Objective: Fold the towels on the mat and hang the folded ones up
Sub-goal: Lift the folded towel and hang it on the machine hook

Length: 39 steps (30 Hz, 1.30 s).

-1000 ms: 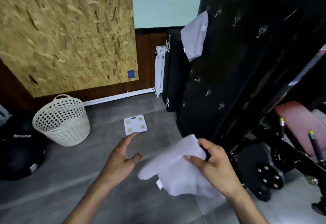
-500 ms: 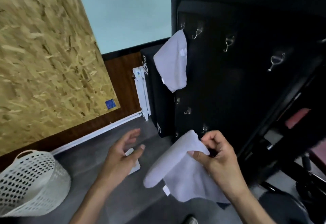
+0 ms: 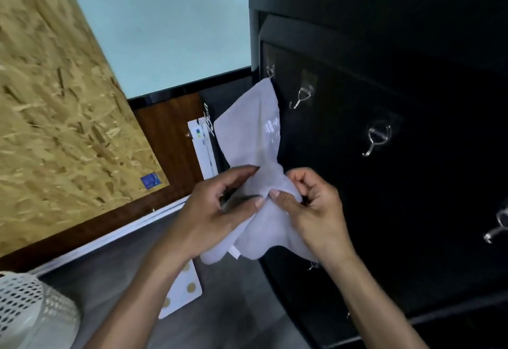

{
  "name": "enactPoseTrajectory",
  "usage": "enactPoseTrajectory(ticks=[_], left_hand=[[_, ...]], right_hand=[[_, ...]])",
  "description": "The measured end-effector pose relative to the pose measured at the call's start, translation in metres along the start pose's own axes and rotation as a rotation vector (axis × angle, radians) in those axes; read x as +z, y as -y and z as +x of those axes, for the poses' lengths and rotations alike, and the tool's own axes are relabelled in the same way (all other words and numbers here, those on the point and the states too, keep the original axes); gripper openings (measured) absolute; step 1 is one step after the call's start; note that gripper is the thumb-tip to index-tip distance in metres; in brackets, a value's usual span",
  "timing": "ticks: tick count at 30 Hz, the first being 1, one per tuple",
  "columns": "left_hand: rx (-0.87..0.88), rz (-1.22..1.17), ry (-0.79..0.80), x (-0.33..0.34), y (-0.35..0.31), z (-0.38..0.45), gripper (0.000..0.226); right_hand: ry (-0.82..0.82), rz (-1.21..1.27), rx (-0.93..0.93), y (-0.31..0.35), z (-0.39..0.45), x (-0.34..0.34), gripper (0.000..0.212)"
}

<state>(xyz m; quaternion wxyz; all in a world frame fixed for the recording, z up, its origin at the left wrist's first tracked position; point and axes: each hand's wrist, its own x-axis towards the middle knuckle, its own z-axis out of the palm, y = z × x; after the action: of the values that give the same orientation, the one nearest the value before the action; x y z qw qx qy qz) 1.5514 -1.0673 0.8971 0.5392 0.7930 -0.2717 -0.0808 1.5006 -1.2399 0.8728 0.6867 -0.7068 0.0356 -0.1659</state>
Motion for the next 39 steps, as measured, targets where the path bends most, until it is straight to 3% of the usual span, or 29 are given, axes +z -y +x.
enactPoseTrajectory(ticks=[2,5,8,12,17,21,26,30,35,39], left_hand=[[0.034,0.065,-0.019,-0.005,0.003,0.022,0.038],[0.049,0.125,-0.118,-0.011,0.014,0.054,0.03],[0.095,0.143,-0.185,-0.014,0.014,0.077,0.025],[0.163,0.15,-0.179,-0.017,-0.001,0.109,0.032],[0.283,0.194,-0.187,-0.007,-0.016,0.153,0.03],[0.292,0.316,-0.138,0.002,0.002,0.169,0.028],[0.275,0.271,-0.09,0.013,0.024,0.166,0.029],[0.209,0.198,0.0,0.012,0.028,0.168,0.031],[0.187,0.276,0.073,0.01,0.033,0.16,0.041],[0.13,0.204,0.03,0.007,0.05,0.14,0.05]], right_hand=[[-0.012,-0.009,-0.017,0.002,0.019,0.004,0.009],[-0.143,-0.307,-0.157,-0.001,0.047,0.014,0.012],[-0.269,-0.432,-0.228,-0.002,0.064,0.024,0.013],[-0.429,-0.457,-0.297,0.009,0.078,0.026,0.02],[-0.643,-0.686,-0.398,0.018,0.103,0.022,0.023],[-0.603,-0.853,-0.259,0.011,0.108,0.024,0.042],[-0.583,-0.889,-0.185,0.004,0.106,0.027,0.041],[-0.52,-0.934,-0.077,0.015,0.103,0.031,0.055],[-0.468,-0.958,-0.022,0.019,0.098,0.031,0.047],[-0.532,-0.942,-0.064,0.002,0.085,0.029,0.045]])
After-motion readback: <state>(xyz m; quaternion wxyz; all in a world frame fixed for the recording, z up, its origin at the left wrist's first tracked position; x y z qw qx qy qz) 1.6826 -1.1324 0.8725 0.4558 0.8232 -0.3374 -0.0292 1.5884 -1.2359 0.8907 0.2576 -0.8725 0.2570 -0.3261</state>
